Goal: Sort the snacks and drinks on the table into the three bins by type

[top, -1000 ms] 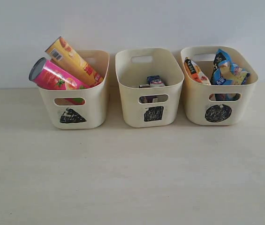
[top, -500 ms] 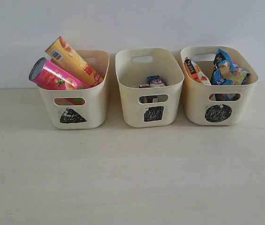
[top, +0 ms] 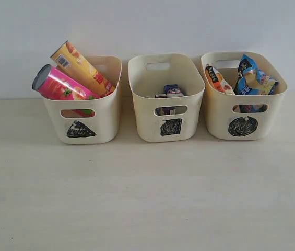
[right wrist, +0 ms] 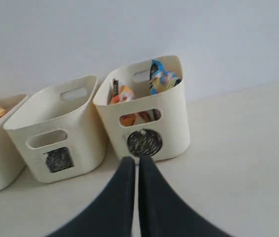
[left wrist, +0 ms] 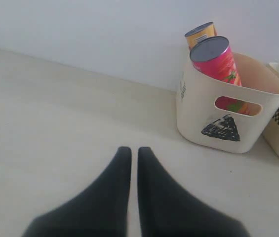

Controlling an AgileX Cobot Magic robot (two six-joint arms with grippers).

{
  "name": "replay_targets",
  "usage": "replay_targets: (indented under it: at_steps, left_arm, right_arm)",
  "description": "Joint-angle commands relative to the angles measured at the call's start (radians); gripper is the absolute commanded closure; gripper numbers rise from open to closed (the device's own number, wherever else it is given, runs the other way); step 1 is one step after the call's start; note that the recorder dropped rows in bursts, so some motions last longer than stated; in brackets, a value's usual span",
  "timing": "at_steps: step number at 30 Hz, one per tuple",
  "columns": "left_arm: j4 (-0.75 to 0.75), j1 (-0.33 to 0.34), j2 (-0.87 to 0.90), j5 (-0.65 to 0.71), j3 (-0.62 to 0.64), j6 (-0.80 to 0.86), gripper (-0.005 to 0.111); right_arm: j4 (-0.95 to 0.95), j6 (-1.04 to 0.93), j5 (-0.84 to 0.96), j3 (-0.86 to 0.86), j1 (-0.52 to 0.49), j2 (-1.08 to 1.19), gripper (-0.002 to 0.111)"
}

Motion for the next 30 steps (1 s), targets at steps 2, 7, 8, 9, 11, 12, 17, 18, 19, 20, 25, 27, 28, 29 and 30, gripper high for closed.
replay_targets:
  at_steps: [2, 7, 8, 9, 11, 12, 17, 18, 19, 20, 25, 27, 28, 29, 30]
  left_arm:
    - [0.002, 0.003, -0.004, 0.001, 0.004, 0.006, 0.102]
    - [0.002, 0.003, -0.004, 0.001, 0.004, 0.006, 0.102]
    - [0.002, 0.003, -0.004, 0.001, 0.004, 0.006, 0.102]
    - [0.002, 0.003, -0.004, 0.001, 0.004, 0.006, 0.102]
    - [0.002, 0.003, -0.004, 0.001, 0.004, 0.006, 0.102]
    - [0.002, 0.003, -0.004, 0.001, 0.004, 0.006, 0.102]
    - [0.002, 0.003, -0.004, 0.001, 0.004, 0.006, 0.102]
    - [0.002, 0.003, -0.004, 0.003, 0.004, 0.006, 0.102]
    - [0.002, 0.003, -0.004, 0.003, 0.004, 0.006, 0.102]
    - [0.002, 0.003, -0.004, 0.003, 0.004, 0.006, 0.102]
    - [0.002, 0.003, -0.004, 0.003, 0.004, 0.006, 0.102]
    - [0.002, 0.003, -0.004, 0.003, 0.004, 0.006, 0.102]
    - [0.002, 0.003, -0.004, 0.001, 0.004, 0.006, 0.102]
    - [0.002, 0.003, -0.004, 0.001, 0.004, 0.006, 0.102]
    - [0.002, 0.003, -0.004, 0.001, 0.004, 0.006, 0.102]
  right_arm:
    - [-0.012, -0.185, 0.057, 0.004, -0.086, -0.118, 0.108]
    - [-0.015, -0.242, 0.265, 0.004, -0.084, -0.135, 0.108]
    - [-0.022, -0.242, 0.301, 0.004, -0.084, -0.135, 0.108]
    - [-0.036, -0.242, 0.329, 0.004, -0.084, -0.135, 0.108]
    - [-0.066, -0.244, 0.351, 0.004, -0.084, -0.135, 0.108]
    - [-0.071, -0.247, 0.351, 0.004, -0.084, -0.135, 0.108]
    - [-0.082, -0.231, 0.351, 0.004, -0.084, -0.135, 0.108]
    - [-0.082, -0.228, 0.351, 0.004, -0.084, -0.135, 0.108]
    - [-0.082, -0.228, 0.351, 0.004, -0.084, -0.135, 0.108]
    - [-0.082, -0.228, 0.351, 0.004, -0.084, -0.135, 0.108]
    - [-0.082, -0.228, 0.351, 0.004, -0.084, -0.135, 0.108]
    - [-0.082, -0.228, 0.349, 0.004, -0.084, -0.135, 0.108]
    - [-0.082, -0.226, 0.349, 0.004, -0.084, -0.135, 0.108]
    - [-0.082, -0.226, 0.349, 0.004, -0.084, -0.135, 0.108]
    - [-0.082, -0.226, 0.349, 0.004, -0.084, -0.135, 0.108]
